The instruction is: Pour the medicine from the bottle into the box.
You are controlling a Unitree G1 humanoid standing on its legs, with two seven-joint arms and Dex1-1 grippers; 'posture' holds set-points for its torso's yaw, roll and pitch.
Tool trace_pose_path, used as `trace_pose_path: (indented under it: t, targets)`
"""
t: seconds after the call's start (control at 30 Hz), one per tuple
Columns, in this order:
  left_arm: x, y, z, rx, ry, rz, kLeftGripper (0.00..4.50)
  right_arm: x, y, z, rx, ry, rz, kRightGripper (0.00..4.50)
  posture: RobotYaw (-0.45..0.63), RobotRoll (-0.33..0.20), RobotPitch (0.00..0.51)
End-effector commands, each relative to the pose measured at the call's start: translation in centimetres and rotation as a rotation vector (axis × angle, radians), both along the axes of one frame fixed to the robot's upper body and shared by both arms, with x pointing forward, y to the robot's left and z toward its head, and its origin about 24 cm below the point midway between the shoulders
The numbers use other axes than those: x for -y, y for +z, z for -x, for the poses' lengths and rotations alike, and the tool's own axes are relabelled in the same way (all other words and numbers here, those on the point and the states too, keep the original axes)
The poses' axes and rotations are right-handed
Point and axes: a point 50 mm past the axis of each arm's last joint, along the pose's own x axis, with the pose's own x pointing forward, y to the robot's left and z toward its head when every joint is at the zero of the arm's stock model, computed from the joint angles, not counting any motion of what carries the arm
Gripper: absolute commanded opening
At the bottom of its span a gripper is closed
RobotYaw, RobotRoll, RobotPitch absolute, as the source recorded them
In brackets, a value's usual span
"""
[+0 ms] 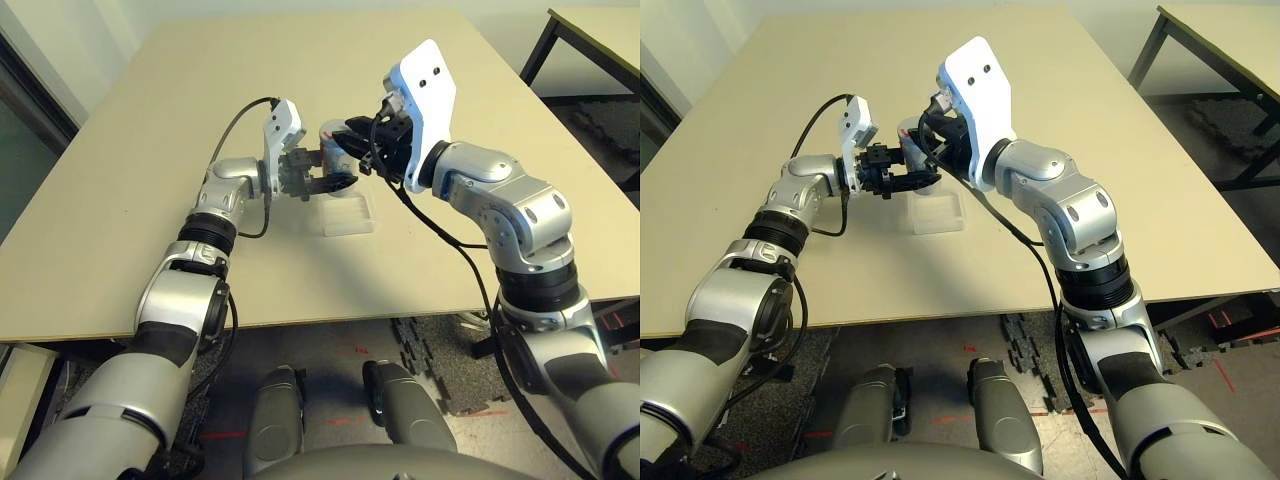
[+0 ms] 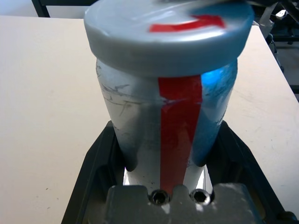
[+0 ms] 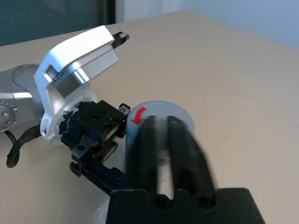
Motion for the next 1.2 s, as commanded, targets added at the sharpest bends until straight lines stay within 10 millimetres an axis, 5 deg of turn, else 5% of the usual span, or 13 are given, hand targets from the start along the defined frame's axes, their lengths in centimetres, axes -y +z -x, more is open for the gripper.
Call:
trace_pose_path:
  t: [0.03,0.13,0.23,0.6,1.2]
  targets:
    - [0.22,0.57,-0.08,0.019,-0.005,0.013,2.58,-0.27,-0.49,-0.03,-0.030,0.021,0.014,0.00,-0.20,0.000,0.093]
    - [0.19,0.60,-0.07,0.021,-0.004,0.014,2.58,-0.27,-0.45,-0.08,-0.026,0.027,0.011,0.00,-0.20,0.000,0.094]
    - [0.13,0.58,-0.06,0.021,-0.003,0.013,2.58,-0.29,-0.40,-0.11,-0.027,0.035,0.006,0.61,-0.20,0.000,0.096]
    - [-0.02,0.55,-0.05,0.022,0.001,0.008,2.58,-0.32,-0.62,-0.13,-0.055,0.045,-0.003,4.48,-0.20,0.000,0.100]
    - [0.34,0.63,-0.01,0.025,-0.010,0.011,2.58,-0.22,-1.14,-0.82,-0.045,0.022,0.014,4.50,-0.19,0.000,0.100]
